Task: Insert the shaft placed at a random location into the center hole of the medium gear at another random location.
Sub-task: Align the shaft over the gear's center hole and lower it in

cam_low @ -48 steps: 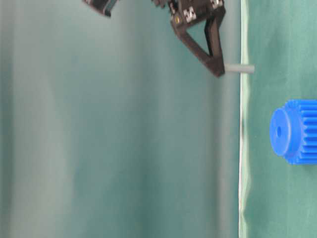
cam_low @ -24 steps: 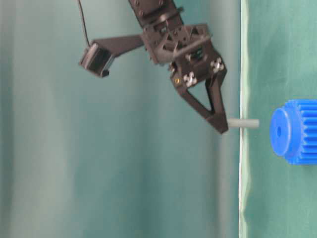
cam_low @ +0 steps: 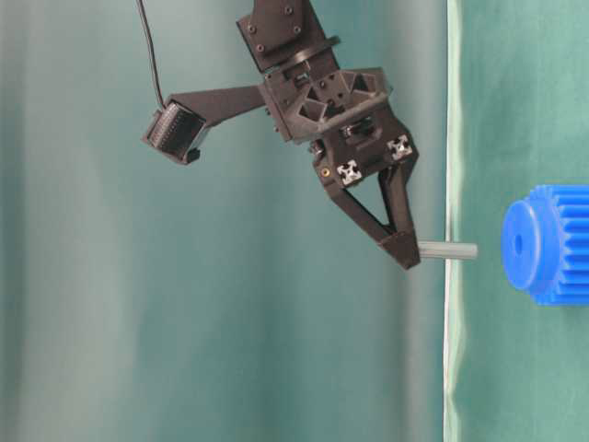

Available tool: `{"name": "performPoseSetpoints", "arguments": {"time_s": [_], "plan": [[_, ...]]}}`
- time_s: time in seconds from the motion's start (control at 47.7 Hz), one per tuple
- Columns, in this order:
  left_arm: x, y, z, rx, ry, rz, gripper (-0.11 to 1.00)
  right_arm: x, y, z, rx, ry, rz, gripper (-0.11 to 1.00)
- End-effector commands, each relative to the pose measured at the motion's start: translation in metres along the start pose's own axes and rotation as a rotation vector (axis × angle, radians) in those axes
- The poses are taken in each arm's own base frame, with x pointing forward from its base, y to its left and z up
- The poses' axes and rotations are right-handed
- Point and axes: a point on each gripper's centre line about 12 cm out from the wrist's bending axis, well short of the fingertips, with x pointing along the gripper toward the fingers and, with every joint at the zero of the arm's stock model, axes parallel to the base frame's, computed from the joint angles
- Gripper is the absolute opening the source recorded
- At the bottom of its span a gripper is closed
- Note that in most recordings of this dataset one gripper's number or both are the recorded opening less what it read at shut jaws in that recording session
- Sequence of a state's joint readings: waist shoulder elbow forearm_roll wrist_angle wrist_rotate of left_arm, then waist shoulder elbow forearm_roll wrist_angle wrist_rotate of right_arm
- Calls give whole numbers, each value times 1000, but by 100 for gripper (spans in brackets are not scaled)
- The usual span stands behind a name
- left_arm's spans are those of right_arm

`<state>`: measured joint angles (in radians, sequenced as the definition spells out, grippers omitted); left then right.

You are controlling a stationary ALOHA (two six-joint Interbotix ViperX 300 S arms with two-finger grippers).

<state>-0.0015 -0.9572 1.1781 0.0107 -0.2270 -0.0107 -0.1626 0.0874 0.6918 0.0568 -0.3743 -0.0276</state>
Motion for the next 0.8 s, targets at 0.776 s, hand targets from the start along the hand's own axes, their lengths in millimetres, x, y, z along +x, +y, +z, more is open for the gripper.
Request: {"name": "performPoseSetpoints", "arguments": {"time_s": [0.776], "plan": [[2, 0, 8, 1, -18, -1, 0, 18, 3, -20, -1, 40, 1, 13]]}}
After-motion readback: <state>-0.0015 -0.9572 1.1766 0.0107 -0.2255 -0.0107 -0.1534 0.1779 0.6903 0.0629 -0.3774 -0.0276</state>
